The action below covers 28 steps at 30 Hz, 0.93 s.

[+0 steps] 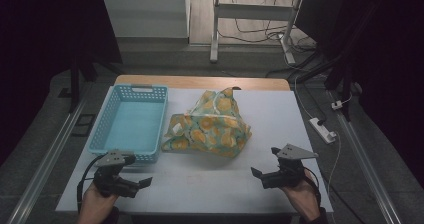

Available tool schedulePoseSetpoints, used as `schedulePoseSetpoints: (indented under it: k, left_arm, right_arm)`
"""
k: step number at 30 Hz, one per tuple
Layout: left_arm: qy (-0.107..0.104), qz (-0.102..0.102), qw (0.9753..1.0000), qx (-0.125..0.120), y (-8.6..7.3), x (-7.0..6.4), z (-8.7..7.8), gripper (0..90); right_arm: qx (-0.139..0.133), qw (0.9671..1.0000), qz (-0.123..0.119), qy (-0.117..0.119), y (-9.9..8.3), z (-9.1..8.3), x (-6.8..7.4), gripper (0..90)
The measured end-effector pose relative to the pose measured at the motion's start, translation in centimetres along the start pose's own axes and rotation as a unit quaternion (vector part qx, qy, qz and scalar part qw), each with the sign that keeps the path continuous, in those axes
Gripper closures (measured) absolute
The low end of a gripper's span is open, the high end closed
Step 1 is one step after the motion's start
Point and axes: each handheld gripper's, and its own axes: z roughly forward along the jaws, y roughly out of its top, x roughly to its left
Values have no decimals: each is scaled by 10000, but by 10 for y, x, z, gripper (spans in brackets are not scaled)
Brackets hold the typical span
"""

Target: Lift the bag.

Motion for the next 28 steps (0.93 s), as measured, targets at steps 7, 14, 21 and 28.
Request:
schedulePoseSetpoints:
  k: [7, 14, 21, 28]
  left_arm:
    - [286, -185, 9994, 71, -20, 6, -7, 0]
    - [409, -337, 9984, 192, -37, 12, -13, 0]
    - [496, -544, 9970, 249, -48, 16, -21, 0]
    - [498, -601, 9960, 423, -48, 18, -20, 0]
  right_arm:
    - [275, 9990, 58, -355, -26, -13, -3, 0]
    - [492, 9963, 386, -593, -51, -28, -8, 0]
    - [611, 9925, 797, -703, -73, -46, -10, 0]
    - [647, 9917, 852, -710, -75, -48, -10, 0]
